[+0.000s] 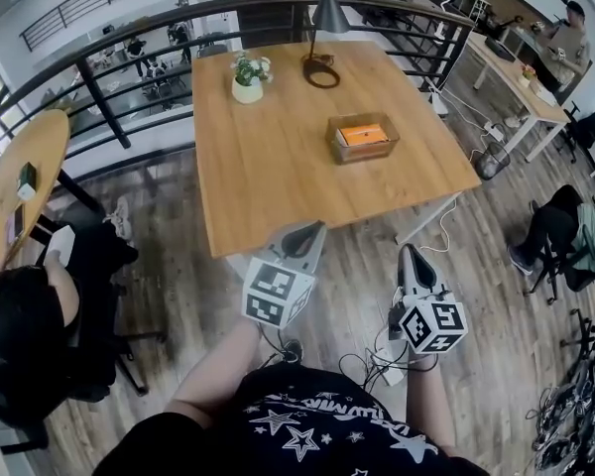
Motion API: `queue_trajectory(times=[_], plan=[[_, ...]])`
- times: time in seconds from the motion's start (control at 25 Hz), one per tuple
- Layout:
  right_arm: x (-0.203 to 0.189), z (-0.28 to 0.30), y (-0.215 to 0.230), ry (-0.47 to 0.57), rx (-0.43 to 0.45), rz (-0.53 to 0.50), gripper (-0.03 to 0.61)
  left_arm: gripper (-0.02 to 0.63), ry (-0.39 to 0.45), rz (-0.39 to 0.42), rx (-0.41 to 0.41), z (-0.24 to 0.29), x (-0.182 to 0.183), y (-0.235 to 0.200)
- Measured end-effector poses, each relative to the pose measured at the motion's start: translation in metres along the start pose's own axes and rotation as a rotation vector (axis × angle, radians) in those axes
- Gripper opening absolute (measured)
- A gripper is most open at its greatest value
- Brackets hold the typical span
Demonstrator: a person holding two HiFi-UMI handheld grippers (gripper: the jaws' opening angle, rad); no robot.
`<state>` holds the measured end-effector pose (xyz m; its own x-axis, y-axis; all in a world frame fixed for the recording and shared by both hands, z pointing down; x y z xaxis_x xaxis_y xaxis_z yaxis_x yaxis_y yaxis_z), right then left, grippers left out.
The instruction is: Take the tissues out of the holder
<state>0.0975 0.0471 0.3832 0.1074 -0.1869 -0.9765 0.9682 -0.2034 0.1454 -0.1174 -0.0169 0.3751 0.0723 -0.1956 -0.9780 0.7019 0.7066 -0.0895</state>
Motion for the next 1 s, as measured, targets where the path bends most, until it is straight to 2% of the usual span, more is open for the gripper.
queue_trajectory(times=[0.32,0.52,0.72,1.0], plan=[[0.002,0.036,0.008,-0.009,-0.02,-0.003,0.015,0.012,-0.006,-0.033,-0.025,0.033,-0.003,-0.027],[0.005,0.054,0.032,-0.001,-0.03,0.021,0.015,0.012,-0.004,-0.054,-0.034,0.054,0.002,-0.031],[0.006,0.091,0.061,-0.001,0.01,0.031,0.015,0.012,0.001,-0.039,0.008,0.081,0.006,-0.038],[0.022,0.149,0.12,-0.008,0.082,0.042,0.015,0.012,-0.022,-0.067,0.091,0.142,0.011,-0.045]])
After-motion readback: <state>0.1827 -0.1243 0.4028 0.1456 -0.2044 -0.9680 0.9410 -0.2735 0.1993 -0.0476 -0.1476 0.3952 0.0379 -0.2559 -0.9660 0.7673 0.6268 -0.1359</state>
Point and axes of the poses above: the fingertips, and each gripper's own axes: z forward along the fingers, y to its right, x out of its top, the point moved 6 cm from there along -z, backward along the fingers
